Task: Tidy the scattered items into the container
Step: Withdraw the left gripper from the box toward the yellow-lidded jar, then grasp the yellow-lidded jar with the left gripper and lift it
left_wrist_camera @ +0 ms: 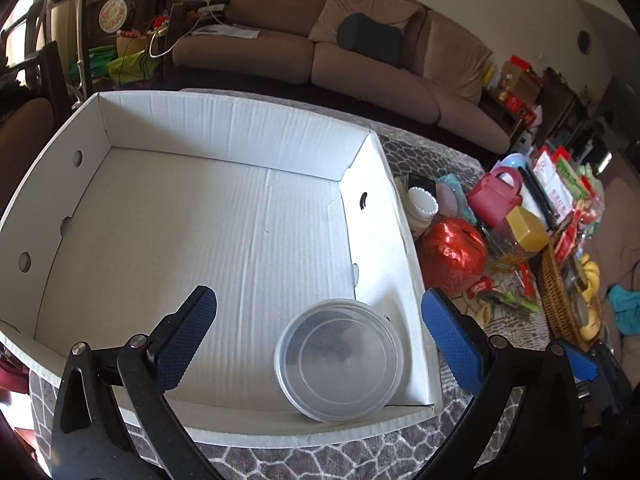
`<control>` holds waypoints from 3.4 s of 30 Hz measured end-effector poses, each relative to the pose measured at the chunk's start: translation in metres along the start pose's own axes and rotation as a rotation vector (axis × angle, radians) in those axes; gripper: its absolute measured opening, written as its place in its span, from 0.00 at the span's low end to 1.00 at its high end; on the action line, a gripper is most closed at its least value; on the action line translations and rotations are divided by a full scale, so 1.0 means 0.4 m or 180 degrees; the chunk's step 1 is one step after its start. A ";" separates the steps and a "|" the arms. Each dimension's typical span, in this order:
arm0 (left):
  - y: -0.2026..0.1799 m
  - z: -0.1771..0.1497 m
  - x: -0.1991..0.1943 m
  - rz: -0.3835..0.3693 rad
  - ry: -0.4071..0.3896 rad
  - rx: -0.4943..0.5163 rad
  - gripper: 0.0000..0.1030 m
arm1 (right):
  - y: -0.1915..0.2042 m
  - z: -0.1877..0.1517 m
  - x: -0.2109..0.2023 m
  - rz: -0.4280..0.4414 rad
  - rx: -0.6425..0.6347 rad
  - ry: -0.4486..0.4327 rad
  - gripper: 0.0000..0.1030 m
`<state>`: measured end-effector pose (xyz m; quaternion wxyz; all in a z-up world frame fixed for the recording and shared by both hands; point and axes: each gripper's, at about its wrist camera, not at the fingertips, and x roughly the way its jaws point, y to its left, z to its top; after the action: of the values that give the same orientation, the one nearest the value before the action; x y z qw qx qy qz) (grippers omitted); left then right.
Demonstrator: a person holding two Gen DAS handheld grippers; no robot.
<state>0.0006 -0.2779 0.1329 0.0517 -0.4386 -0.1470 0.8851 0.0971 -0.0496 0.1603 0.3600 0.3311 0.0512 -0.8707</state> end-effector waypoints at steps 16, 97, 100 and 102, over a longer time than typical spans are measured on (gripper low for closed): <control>0.004 -0.031 0.168 -0.0680 0.0748 -0.0501 1.00 | -0.181 -0.016 -0.065 0.0099 0.0514 -0.0036 1.00; -0.556 -0.427 -0.130 -0.1068 0.0541 0.1343 0.99 | -0.344 -0.325 -0.249 0.1290 0.2296 0.0235 1.00; -0.519 -0.493 -0.154 -0.1042 0.0606 0.1239 0.99 | -0.297 -0.422 -0.239 0.1432 0.2597 0.0451 1.00; -0.505 -0.514 -0.162 -0.1026 0.0653 0.1207 0.99 | -0.271 -0.455 -0.241 0.1516 0.2701 0.0509 1.00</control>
<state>0.1954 -0.0558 0.1263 0.2879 -0.4794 -0.0405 0.8281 0.1740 0.1469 0.0623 0.3774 0.5168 -0.3576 -0.6801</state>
